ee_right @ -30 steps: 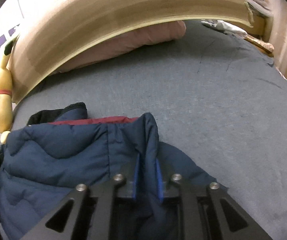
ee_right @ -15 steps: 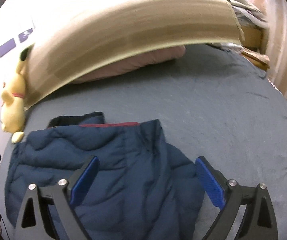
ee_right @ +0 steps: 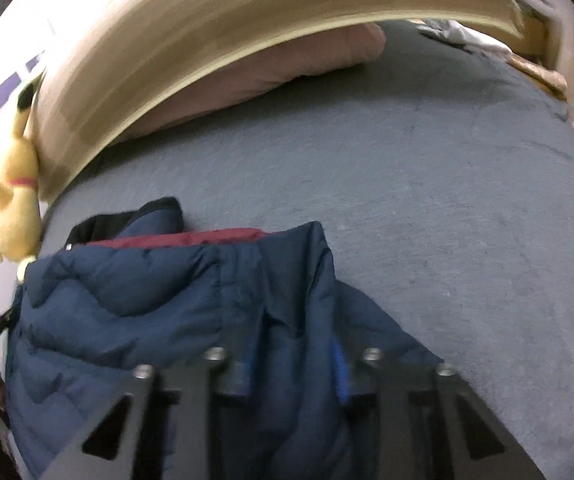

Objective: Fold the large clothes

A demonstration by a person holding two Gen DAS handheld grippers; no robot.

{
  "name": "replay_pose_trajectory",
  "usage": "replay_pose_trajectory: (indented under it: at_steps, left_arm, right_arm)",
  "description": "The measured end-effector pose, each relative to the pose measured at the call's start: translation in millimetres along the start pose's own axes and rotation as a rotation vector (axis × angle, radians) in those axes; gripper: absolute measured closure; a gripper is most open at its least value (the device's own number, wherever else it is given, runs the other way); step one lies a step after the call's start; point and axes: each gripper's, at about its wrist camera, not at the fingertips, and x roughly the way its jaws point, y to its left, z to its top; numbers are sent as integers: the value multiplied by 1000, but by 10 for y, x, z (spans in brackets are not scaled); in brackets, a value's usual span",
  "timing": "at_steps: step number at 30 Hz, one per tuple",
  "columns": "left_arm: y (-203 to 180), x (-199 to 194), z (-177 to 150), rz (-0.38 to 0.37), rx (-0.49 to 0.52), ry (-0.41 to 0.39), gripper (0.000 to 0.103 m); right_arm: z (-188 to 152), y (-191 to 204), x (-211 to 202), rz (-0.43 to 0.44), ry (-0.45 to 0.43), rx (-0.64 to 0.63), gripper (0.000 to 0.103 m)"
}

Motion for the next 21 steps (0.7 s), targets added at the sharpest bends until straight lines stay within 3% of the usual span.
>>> replay_pose_trajectory:
  at_steps: [3, 7, 11, 13, 14, 15, 16, 17, 18, 19, 21]
  left_arm:
    - [-26, -51, 48, 9, 24, -27, 94]
    - [-18, -199, 172, 27, 8, -108, 95]
    - [-58, 81, 199, 80, 13, -34, 92]
    - [-63, 191, 168, 93, 14, 9, 83]
    - [-53, 148, 165, 98, 8, -8, 79]
    - [-38, 78, 164, 106, 1, -26, 65]
    - [-19, -17, 171, 107, -2, -51, 51]
    - [0, -117, 177, 118, -3, -74, 46]
    - [19, -230, 179, 136, -5, -96, 39]
    - [33, -416, 183, 166, -11, -145, 37]
    - [10, -693, 175, 202, -13, -198, 35]
  right_arm:
    - [49, 143, -173, -39, -38, -77, 94]
    - [186, 129, -409, -53, -126, -61, 94]
    - [230, 161, -183, -107, -100, -42, 94]
    - [167, 156, 70, -118, -22, -22, 88]
    - [120, 170, 106, -130, -31, -16, 86]
    - [99, 182, 76, -141, -47, -15, 84]
    - [93, 189, 52, -144, -50, -13, 79]
    - [84, 197, 16, -153, -46, -15, 55]
    - [85, 198, -63, -168, -40, -15, 15]
    - [89, 219, -101, -168, -52, -11, 9]
    - [94, 229, -388, -164, -123, -5, 10]
